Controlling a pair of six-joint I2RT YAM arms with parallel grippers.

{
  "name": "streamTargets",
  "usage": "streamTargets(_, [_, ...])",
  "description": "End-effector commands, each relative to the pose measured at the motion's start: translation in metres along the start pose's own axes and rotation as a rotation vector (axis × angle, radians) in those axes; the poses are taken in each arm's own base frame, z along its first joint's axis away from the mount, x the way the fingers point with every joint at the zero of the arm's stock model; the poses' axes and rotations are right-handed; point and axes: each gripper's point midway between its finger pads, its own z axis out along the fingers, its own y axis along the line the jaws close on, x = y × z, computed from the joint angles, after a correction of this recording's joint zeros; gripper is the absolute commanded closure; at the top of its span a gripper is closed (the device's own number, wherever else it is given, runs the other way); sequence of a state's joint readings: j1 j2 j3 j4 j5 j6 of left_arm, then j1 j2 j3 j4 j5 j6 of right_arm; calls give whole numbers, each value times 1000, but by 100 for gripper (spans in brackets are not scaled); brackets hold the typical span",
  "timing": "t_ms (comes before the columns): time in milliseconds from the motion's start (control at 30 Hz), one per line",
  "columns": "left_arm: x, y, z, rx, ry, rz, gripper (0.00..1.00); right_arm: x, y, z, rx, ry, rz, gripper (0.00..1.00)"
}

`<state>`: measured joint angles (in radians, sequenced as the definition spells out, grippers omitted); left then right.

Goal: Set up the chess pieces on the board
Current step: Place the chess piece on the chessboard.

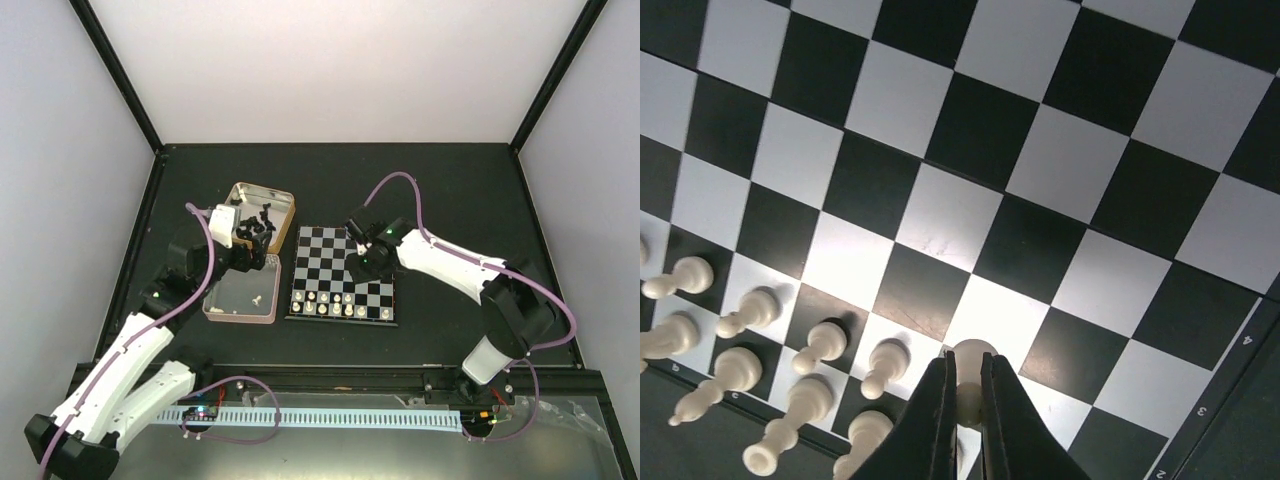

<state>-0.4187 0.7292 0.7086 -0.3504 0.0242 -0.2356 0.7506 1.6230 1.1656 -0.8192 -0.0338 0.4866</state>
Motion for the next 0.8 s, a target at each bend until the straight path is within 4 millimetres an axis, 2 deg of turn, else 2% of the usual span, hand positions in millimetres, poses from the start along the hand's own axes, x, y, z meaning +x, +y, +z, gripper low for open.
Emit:
streamTargets(0, [2,5,3,-19,8,-11,1,4,-5,3,21,-1,-11,99])
streamTargets(200, [4,5,5,-16,19,-3,1,14,1,21,-16,56,-13,99])
streamTargets(767, [9,9,12,-34,46,-4,1,45,0,33,-31,154,-29,98])
